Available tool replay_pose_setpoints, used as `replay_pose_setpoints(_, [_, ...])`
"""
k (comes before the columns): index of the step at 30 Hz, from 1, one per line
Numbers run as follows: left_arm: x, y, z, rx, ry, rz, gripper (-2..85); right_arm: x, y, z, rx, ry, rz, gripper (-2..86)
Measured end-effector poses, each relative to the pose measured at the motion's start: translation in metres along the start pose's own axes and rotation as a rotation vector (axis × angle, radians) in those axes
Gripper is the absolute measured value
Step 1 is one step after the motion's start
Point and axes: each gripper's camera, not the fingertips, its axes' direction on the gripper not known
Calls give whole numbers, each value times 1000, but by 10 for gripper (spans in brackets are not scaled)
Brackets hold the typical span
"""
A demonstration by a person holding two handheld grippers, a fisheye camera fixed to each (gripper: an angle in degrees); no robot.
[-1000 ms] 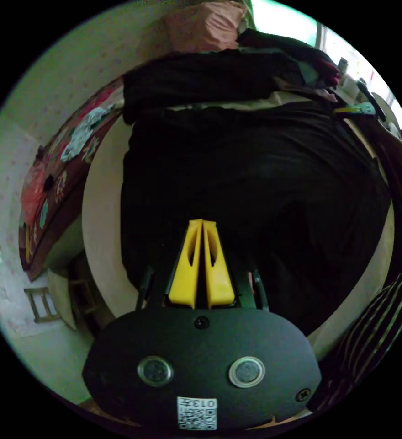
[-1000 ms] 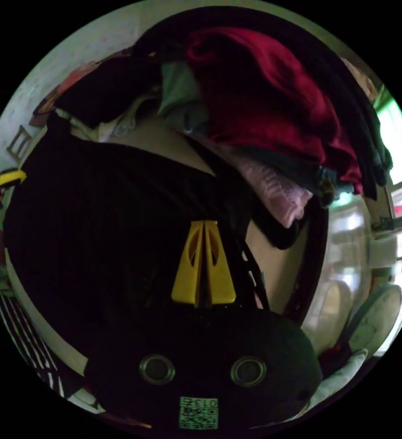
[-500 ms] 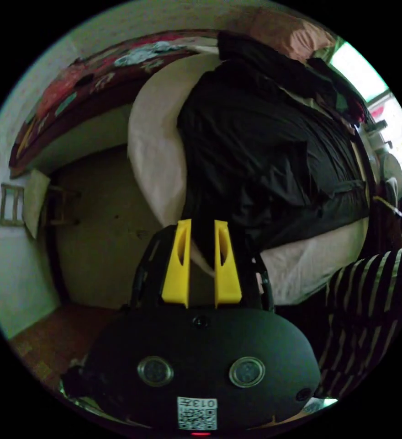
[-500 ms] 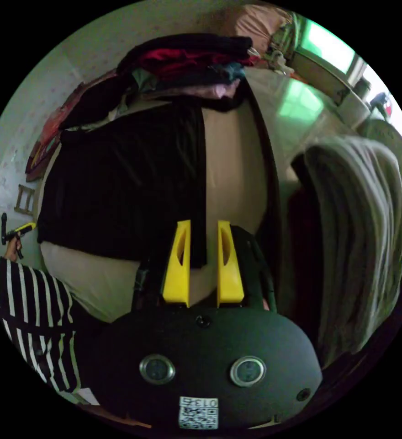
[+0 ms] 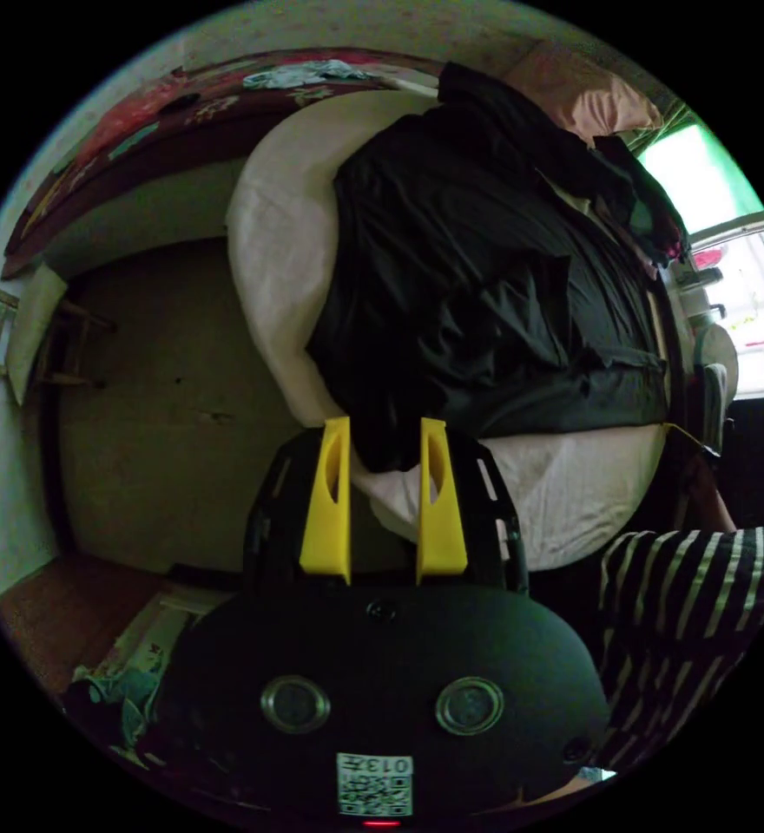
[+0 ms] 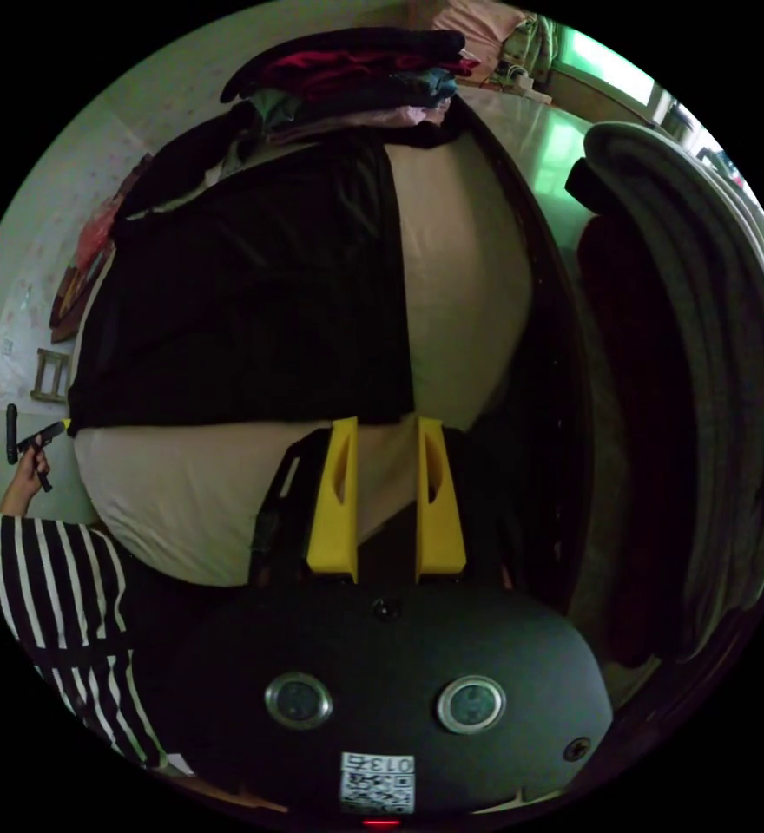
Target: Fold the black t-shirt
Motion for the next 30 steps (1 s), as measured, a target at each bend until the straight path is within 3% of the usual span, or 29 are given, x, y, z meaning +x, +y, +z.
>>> replay_pose_setpoints(4, [2, -3, 5, -82, -72, 66, 31, -4, 5, -3, -19, 38, -15, 79])
replay_pose_setpoints(11, [15, -12, 1, -174, -262, 213, 10, -16, 12, -9, -22, 51, -25, 47])
replay_pose_setpoints(22, [6, -11, 3, -242, -250, 257, 6, -35, 6, -34, -53, 78, -52, 22])
replay_pose_setpoints(30, [5, 1, 13, -256, -248, 251, 8, -56, -5, -52, -39, 22, -27, 74])
